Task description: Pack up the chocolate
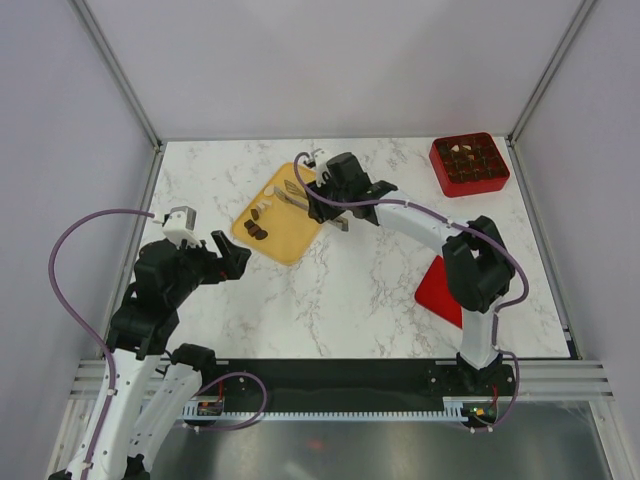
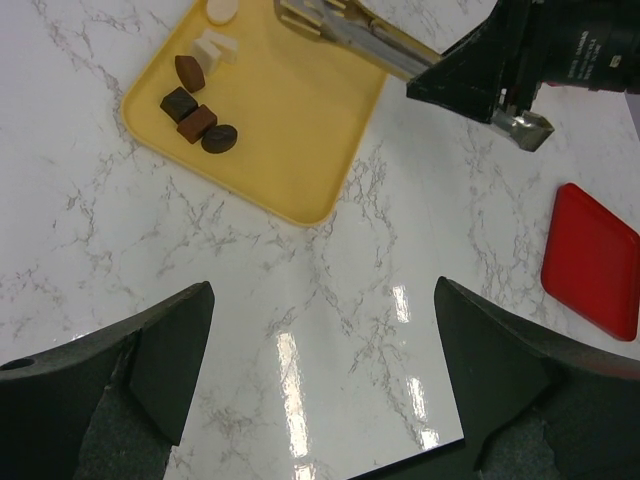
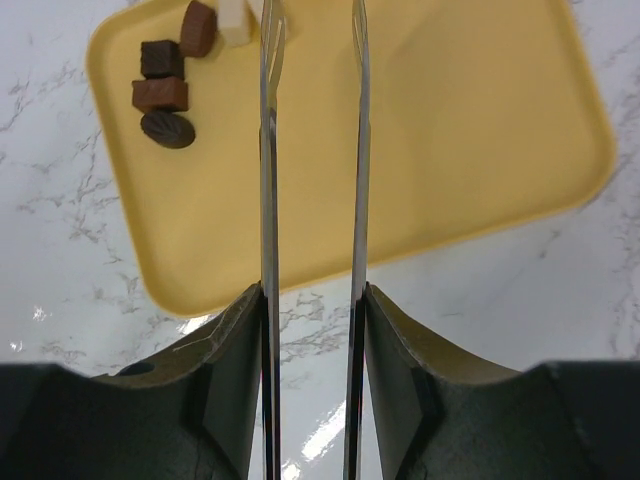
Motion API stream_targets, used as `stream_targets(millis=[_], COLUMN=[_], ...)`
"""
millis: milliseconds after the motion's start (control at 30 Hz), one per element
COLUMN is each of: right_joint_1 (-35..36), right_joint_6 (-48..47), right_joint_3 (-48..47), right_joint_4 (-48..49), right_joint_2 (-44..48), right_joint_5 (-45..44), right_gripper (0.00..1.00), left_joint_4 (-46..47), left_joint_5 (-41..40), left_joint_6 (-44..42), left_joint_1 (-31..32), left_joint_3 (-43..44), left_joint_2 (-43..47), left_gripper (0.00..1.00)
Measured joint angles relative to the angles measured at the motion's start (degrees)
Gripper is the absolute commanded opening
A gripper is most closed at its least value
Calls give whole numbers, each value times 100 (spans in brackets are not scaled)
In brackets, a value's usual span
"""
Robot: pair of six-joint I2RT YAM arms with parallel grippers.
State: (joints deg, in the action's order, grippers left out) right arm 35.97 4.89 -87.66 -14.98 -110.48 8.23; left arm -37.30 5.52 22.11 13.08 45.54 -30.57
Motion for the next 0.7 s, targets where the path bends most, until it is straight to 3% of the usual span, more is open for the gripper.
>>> stream_targets(millis=[167, 700], right_joint_1=[330, 356], right_joint_6=[-181, -310], right_joint_3=[-48, -426], right_joint_4=[37, 79], right_joint_2=[-310, -1005], right_joint_5=[61, 225], right_gripper=[49, 48], left_joint_4=[-2, 0], left_joint_5=[-7, -7], left_joint_6=[0, 0], left_joint_1=[0, 0], left_joint_3=[0, 0], left_joint_2=[22, 26], left_gripper=[100, 100])
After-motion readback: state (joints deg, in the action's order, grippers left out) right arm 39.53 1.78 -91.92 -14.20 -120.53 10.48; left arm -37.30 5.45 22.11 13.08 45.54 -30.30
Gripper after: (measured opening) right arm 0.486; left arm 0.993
